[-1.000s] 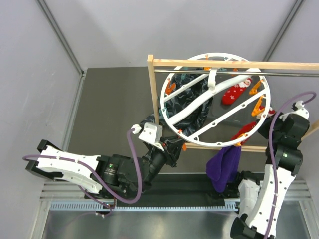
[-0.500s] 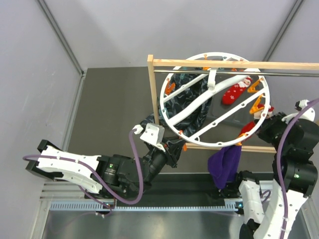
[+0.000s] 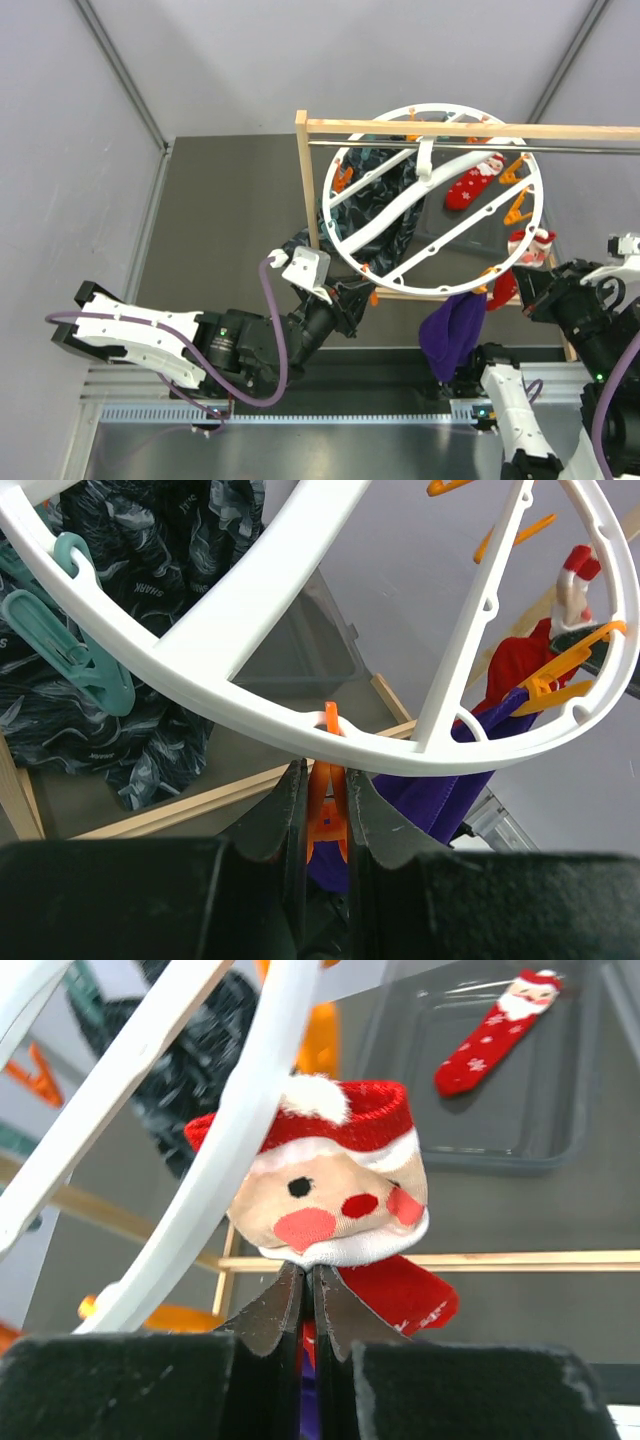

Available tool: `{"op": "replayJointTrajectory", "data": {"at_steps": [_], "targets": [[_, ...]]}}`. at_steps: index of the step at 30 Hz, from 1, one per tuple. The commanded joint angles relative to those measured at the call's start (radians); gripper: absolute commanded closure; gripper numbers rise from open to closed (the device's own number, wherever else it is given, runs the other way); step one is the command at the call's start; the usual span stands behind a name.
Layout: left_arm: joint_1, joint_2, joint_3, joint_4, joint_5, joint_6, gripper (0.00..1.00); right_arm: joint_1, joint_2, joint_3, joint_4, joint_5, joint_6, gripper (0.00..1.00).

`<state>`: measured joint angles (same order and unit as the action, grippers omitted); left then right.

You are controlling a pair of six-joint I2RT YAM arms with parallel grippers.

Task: Clip the socks to the hanger
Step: Clamp the sock onto the hanger.

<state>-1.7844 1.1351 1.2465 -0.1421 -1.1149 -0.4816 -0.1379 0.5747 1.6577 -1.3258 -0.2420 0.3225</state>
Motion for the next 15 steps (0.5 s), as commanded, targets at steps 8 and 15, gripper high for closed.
{"op": "replayJointTrajectory", "data": {"at_steps": [8, 15], "targets": [[0.002, -0.008, 0.039, -0.060, 0.010, -0.057, 1.00, 0.127, -0.094, -0.024, -0.151, 0.280, 0.021, 1.00], [0.003, -0.008, 0.044, -0.042, -0.006, -0.037, 1.00, 0.323, -0.199, -0.012, -0.050, 0.560, 0.219, 1.00]]}}
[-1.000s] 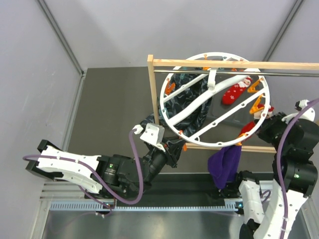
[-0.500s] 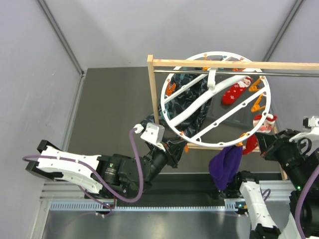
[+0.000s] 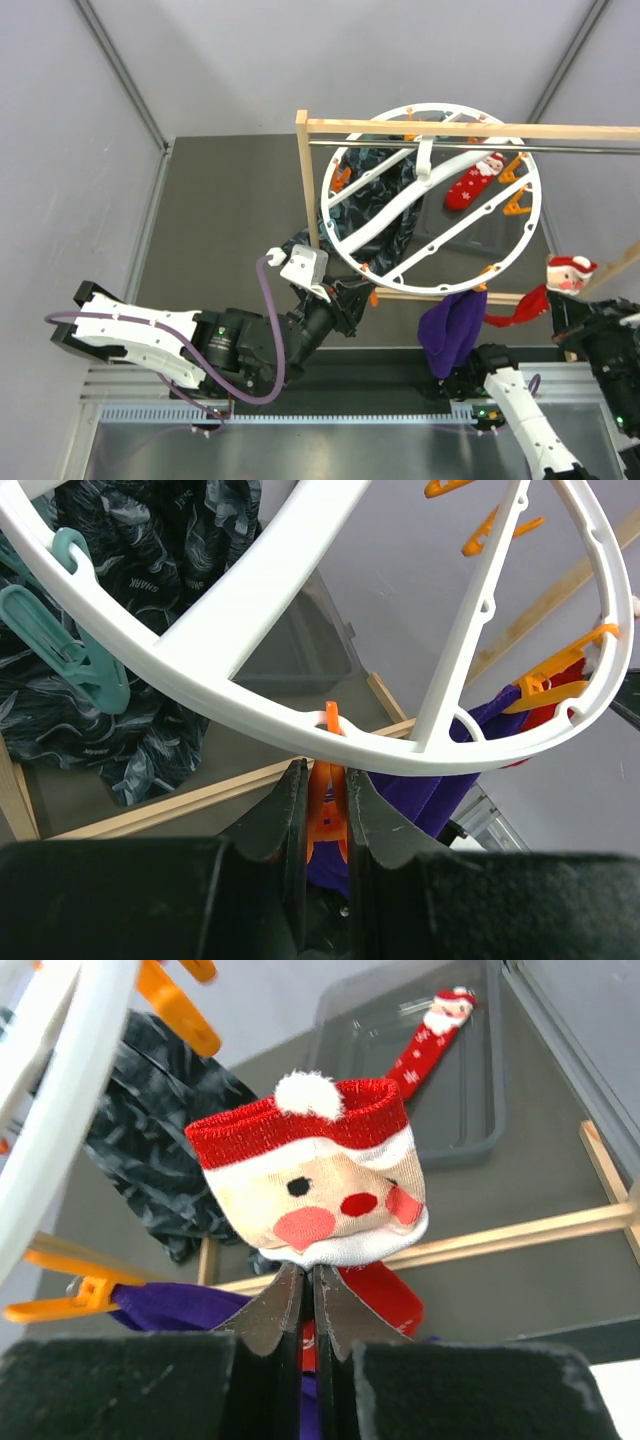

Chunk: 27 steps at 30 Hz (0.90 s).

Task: Clip the socks to the hanger
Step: Clamp the sock onto the hanger.

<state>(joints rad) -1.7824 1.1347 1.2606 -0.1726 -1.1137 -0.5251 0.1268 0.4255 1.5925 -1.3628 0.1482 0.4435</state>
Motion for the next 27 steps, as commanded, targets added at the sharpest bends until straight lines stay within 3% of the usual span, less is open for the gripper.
{"op": "replayJointTrajectory", "data": {"at_steps": [1, 4, 7, 10, 22, 27], "targets": [[0.000, -0.006, 0.034, -0.011, -0.008, 0.008, 1.00, 0.083, -0.060, 0.069, 0.016, 0.153, 0.080, 1.00], [0.001, 0.005, 0.040, -0.004, 0.003, 0.019, 1.00, 0.097, -0.057, 0.118, 0.102, -0.037, -0.012, 1.00], [0.001, 0.017, 0.043, 0.013, 0.031, 0.020, 1.00, 0.083, -0.008, 0.127, 0.142, -0.502, -0.078, 1.00], [0.003, 0.037, 0.045, 0.019, 0.041, 0.020, 1.00, 0.014, 0.033, 0.170, 0.105, -0.743, -0.156, 1.00], [0.021, 0.076, 0.099, -0.070, 0.040, -0.087, 1.00, 0.143, -0.096, -0.112, 0.312, -1.173, 0.024, 1.00], [0.021, 0.065, 0.108, -0.122, 0.034, -0.203, 1.00, 0.264, -0.070, -0.244, 0.297, -1.127, -0.005, 1.00]]}}
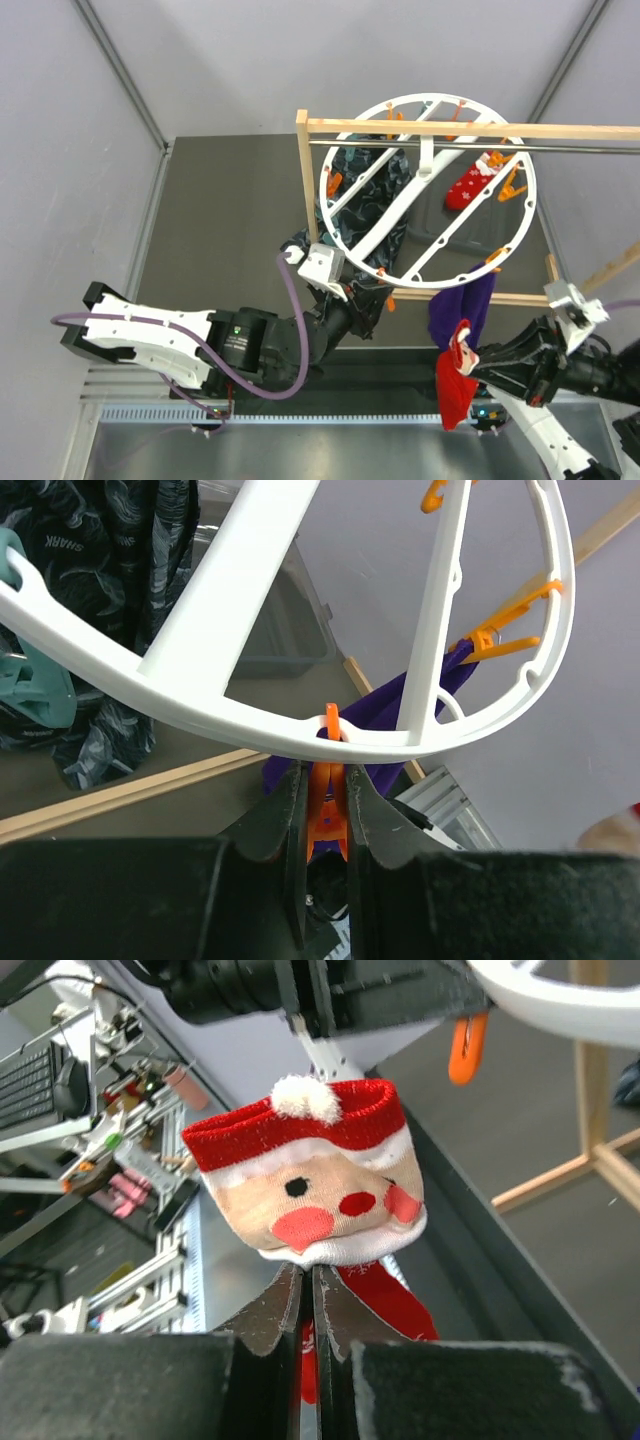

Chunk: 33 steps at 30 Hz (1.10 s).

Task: Clip the socks to the hanger
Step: Clamp the sock onto the hanger.

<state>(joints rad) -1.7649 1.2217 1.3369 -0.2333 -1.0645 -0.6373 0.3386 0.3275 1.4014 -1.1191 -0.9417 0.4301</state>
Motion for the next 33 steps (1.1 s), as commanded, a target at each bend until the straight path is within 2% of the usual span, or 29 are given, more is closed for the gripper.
{"op": "replayJointTrajectory", "data": {"at_steps": [1, 6, 8, 21, 26, 33], "targets": [[0.004, -0.028, 0.030, -0.064, -0.020, -0.105, 1.00, 0.065, 0.034, -0.067, 0.057, -0.025, 0.006, 1.00], [0.004, -0.036, 0.010, -0.063, -0.048, -0.189, 1.00, 0.146, 0.085, -0.108, 0.058, 0.021, -0.020, 1.00], [0.004, -0.030, 0.019, -0.055, -0.042, -0.220, 1.00, 0.166, 0.108, -0.096, 0.029, 0.089, -0.042, 1.00], [0.004, 0.013, 0.042, 0.042, -0.003, -0.364, 1.00, 0.183, 0.128, -0.160, -0.041, 0.248, -0.105, 1.00], [0.004, 0.032, 0.002, 0.204, 0.006, -0.308, 1.00, 0.185, 0.137, -0.163, -0.064, 0.290, -0.117, 1.00], [0.004, 0.084, 0.010, 0.285, -0.005, -0.245, 1.00, 0.185, 0.146, -0.208, -0.065, 0.322, -0.122, 1.00]]}}
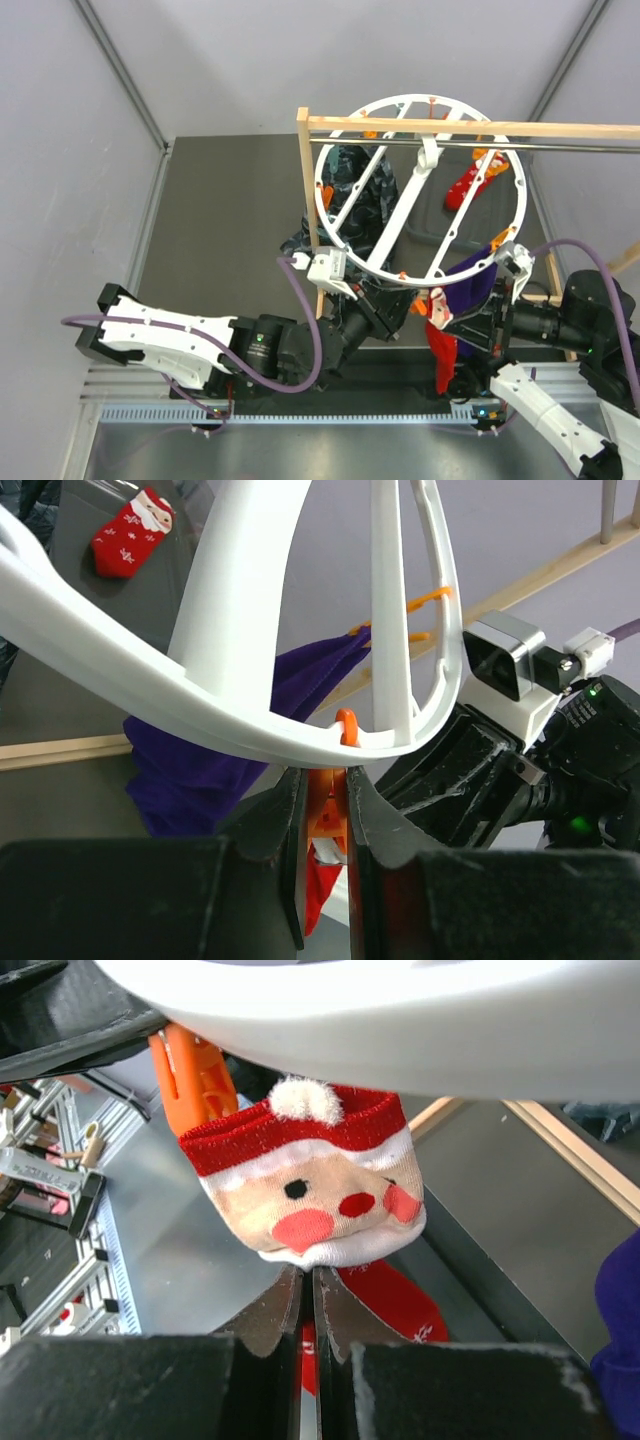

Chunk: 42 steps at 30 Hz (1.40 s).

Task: Clip the socks to the hanger
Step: Clamp the sock onto the hanger.

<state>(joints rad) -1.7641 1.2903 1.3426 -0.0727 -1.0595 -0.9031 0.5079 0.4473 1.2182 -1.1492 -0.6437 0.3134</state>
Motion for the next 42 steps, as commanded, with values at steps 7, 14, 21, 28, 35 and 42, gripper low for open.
{"op": "replayJointTrajectory", "data": {"at_steps": [7, 14, 21, 28, 35, 42], "targets": [[0.003, 0.038, 0.003, 0.183, -0.011, 0.075, 1.00, 0.023, 0.014, -0.068, -0.046, 0.042, -0.011, 1.00], [0.003, 0.050, 0.001, 0.185, -0.014, 0.092, 1.00, 0.037, 0.025, -0.045, -0.052, 0.046, -0.014, 1.00], [0.003, 0.069, 0.007, 0.171, -0.020, 0.092, 1.00, 0.037, 0.034, -0.023, -0.043, 0.021, -0.008, 1.00], [0.003, 0.084, 0.027, 0.139, -0.037, 0.098, 1.00, 0.037, 0.031, 0.006, -0.043, -0.002, -0.004, 1.00], [0.003, 0.102, 0.041, 0.139, -0.040, 0.099, 1.00, 0.037, 0.024, 0.010, -0.026, -0.025, 0.003, 1.00], [0.003, 0.104, 0.033, 0.128, -0.023, 0.087, 1.00, 0.035, 0.011, 0.018, -0.020, -0.017, 0.006, 1.00]]}}
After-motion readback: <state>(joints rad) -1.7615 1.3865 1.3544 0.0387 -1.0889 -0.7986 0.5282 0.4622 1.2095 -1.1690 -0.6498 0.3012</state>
